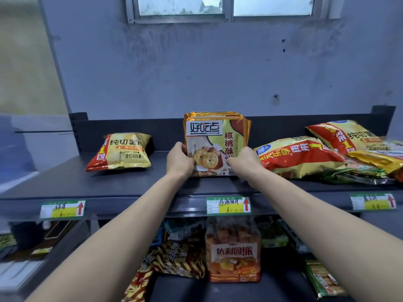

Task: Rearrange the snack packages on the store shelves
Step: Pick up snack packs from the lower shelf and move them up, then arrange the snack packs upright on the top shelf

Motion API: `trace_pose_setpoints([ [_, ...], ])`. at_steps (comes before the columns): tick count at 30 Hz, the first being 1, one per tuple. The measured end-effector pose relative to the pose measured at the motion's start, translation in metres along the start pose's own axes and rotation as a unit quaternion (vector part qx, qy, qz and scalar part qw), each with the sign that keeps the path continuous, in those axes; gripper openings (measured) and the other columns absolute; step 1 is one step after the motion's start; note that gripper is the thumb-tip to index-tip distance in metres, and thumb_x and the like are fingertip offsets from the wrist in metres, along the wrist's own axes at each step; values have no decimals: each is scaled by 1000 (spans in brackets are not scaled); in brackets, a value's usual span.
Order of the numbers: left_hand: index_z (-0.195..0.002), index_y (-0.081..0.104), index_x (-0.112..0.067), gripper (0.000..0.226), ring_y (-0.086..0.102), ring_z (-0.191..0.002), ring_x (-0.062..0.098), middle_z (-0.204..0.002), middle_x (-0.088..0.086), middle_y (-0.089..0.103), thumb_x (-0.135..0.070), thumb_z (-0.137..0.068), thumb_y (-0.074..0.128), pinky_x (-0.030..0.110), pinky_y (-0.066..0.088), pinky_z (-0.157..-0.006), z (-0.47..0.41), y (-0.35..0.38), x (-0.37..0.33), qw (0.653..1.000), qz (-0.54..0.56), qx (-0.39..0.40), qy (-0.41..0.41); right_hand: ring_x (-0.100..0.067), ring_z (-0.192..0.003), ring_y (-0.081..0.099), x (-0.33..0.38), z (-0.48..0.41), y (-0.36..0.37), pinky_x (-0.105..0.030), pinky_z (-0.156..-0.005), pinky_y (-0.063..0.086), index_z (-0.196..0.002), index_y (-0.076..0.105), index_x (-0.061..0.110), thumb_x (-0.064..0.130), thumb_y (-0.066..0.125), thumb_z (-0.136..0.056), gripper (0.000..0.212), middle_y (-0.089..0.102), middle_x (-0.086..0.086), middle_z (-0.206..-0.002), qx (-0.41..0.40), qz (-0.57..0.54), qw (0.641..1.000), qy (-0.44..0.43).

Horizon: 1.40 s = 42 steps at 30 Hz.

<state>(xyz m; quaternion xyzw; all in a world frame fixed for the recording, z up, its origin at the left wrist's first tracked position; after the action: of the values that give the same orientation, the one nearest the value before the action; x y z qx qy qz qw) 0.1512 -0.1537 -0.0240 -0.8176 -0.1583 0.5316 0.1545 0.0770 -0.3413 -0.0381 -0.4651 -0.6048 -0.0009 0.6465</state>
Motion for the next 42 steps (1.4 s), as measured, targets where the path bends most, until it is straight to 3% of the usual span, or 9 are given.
trace_pose_setpoints([
  [5,-88,49,-9,11,54,-82,22,-88,4,58,-6,-84,60,35,46,-72,-4,1,0,1000,-5,3,-3,-30,-102,53,3,1,-1,-35,-74,41,-128,42,-3,20,54,-87,49,50,-21,-127,-5,-2,1000,0],
  [7,-88,49,-10,12,54,-82,21,-89,4,58,-6,-84,61,33,46,-70,-2,1,0,1000,-5,6,-1,-37,-111,52,5,7,-2,-41,-86,49,-131,38,-2,20,54,-89,50,47,-21,-129,-7,11,1000,-12],
  [10,-91,49,-11,15,57,-86,21,-96,5,60,-8,-84,62,35,50,-73,1,-2,1,1000,-1,11,-3,-36,-117,47,12,18,-8,-48,-99,45,-133,36,-2,16,55,-90,51,42,-19,-132,-17,35,998,-53],
  [17,-110,52,-6,31,51,-91,17,-100,1,53,-7,-82,64,27,43,-79,17,-22,-7,999,-42,-9,27,-30,-124,44,44,60,-25,-34,-103,35,-127,49,6,7,54,-87,41,49,-15,-132,-30,57,977,-203],
  [20,-103,54,-8,24,57,-95,21,-101,4,58,-7,-81,65,32,47,-85,32,-28,-15,997,-51,-11,59,-22,-123,49,52,84,-26,-24,-99,35,-130,53,8,10,53,-91,39,55,-8,-133,1,72,964,-258],
  [24,-91,56,-11,14,63,-92,24,-94,6,64,-4,-81,61,37,52,-85,71,-30,-26,993,-50,13,108,-17,-108,58,46,114,-21,-21,-89,41,-115,66,12,13,55,-91,27,67,-4,-116,45,79,949,-301],
  [28,-95,62,-9,14,64,-86,19,-93,5,67,-7,-81,61,26,49,-77,114,-30,-26,987,-77,63,124,-12,-100,59,29,140,-10,-14,-84,40,-113,68,13,12,55,-90,26,68,-2,-111,99,105,935,-324],
  [33,-95,65,-12,13,61,-79,11,-88,-1,66,-8,-83,64,12,47,-66,156,-26,5,985,-97,118,81,-14,-102,62,-3,159,19,-20,-86,44,-113,68,16,14,56,-89,26,69,-2,-111,181,125,920,-325],
  [42,-93,67,-11,12,58,-76,11,-83,1,65,-7,-83,65,19,44,-69,195,-20,90,979,-151,131,-44,-21,-109,60,-54,170,77,-26,-94,45,-118,65,12,14,56,-91,28,66,-6,-119,302,165,886,-311],
])
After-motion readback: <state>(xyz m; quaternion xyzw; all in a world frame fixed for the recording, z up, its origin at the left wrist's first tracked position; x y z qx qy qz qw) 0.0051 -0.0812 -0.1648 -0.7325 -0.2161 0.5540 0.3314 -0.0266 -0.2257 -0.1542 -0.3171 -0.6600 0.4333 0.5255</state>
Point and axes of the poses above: each hand's wrist, its own z-axis away from the middle knuckle, its own y-axis out of the palm, x = y × z, the point moved 9 cm from there along -z, towards the middle knuckle
